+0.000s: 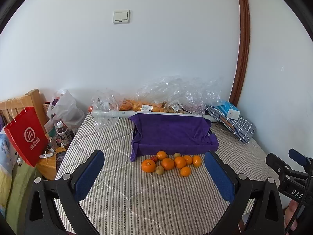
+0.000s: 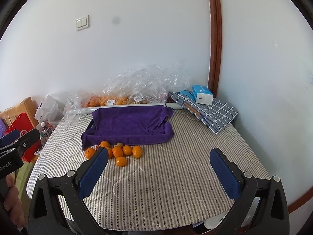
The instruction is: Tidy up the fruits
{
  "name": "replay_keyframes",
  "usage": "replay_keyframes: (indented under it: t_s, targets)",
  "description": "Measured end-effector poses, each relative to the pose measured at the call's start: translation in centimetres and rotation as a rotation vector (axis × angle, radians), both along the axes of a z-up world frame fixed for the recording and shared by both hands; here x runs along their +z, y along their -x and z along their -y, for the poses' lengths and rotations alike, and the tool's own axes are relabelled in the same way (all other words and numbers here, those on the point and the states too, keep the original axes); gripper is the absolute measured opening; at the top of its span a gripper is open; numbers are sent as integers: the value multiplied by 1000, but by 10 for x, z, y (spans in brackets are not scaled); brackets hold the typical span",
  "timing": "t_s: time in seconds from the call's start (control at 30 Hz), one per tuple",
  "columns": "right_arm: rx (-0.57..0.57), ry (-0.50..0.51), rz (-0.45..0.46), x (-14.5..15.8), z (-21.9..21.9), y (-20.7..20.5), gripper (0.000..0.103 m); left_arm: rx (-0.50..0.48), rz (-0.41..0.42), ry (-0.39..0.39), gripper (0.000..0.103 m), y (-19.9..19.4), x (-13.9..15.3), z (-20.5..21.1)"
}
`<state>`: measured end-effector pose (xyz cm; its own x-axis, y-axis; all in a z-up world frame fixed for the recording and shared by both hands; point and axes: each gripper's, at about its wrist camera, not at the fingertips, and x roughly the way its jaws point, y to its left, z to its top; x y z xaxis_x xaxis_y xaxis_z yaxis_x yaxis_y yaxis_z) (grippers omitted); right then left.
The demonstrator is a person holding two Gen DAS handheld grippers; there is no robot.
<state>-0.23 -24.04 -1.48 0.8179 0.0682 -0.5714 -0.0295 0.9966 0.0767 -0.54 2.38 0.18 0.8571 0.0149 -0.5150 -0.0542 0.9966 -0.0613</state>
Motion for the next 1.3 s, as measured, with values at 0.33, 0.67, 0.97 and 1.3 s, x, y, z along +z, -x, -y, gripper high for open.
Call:
replay_keyframes:
  t_s: [0.33,0.67,0.97,1.3]
  targets:
    - [-5,18,-1,-3,2,-8,102,7,-5,3,103,-10,-2,-5]
    - [13,11,-44,-21,2,-37,102,21,-27,7,103,-33,-15,-15]
    - [77,-1,-88,-44,-12,-75,101,41,-67,-12,103,-70,-36,-26]
    - [125,-19,-167,-101,-28,-130,79,43,-186,-4,102,-124,-90,-51]
